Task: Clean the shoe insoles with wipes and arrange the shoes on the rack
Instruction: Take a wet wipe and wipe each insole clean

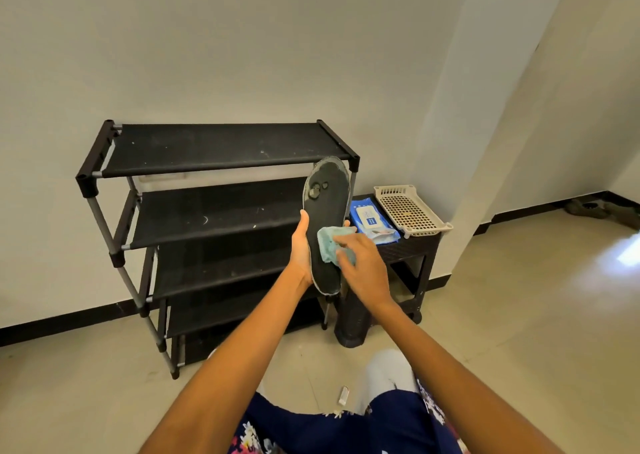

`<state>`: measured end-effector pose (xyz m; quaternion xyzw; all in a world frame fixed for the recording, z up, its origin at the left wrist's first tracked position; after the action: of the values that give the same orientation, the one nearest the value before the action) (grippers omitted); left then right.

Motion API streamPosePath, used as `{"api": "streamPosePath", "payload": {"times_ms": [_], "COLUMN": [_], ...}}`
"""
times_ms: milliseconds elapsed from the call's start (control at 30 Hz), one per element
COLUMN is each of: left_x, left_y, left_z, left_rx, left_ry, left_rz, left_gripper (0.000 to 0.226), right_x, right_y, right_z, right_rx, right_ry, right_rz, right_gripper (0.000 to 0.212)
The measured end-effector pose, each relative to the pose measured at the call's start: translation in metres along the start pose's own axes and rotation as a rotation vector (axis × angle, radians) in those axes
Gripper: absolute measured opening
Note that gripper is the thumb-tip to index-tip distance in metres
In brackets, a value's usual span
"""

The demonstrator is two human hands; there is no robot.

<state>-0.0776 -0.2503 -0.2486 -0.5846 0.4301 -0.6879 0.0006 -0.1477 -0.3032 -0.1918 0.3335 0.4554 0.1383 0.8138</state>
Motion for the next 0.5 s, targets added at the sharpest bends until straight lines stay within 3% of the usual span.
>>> {"api": "streamPosePath", "payload": {"times_ms": [100, 233, 367, 500], "left_x": [-0.002, -0.003, 0.011, 0.024], "left_y": [0.007, 0.007, 0.008, 0.016], "left_z": [0.004, 0.009, 0.010, 0.014], "left_rx": [-0.029, -0.038, -0.059, -0.039], "left_ry": [-0.012, -0.011, 0.026, 0.001], "left_rz": [-0.049, -0.033, 0.042, 0.077], "left_gripper": [0.083, 0.081, 0.077, 0.068], "right_x": [0.012, 0.003, -0.026, -0.026], "right_y": [0.008, 0.009, -0.010, -0.017], "right_z": [-0.014, -0.023, 0.005, 0.014], "right_rx": [-0.086, -0.097, 0.107, 0.161], "right_ry": [0.085, 0.111, -0.054, -0.021], "right_rz": [-0.093, -0.040, 0.112, 0.092], "right_gripper": [0.029, 0.017, 0.015, 0.013]}}
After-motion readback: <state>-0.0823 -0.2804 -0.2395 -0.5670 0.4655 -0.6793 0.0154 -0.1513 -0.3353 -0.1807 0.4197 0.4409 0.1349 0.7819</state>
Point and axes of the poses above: each hand's wrist, its own z-axis towards the middle knuckle, its own x-axis out of the palm, y = z × x, the point moved 9 cm from there along z, towards the middle knuckle, and after that the axes turned 12 degrees about x, right-handed, at the moved point
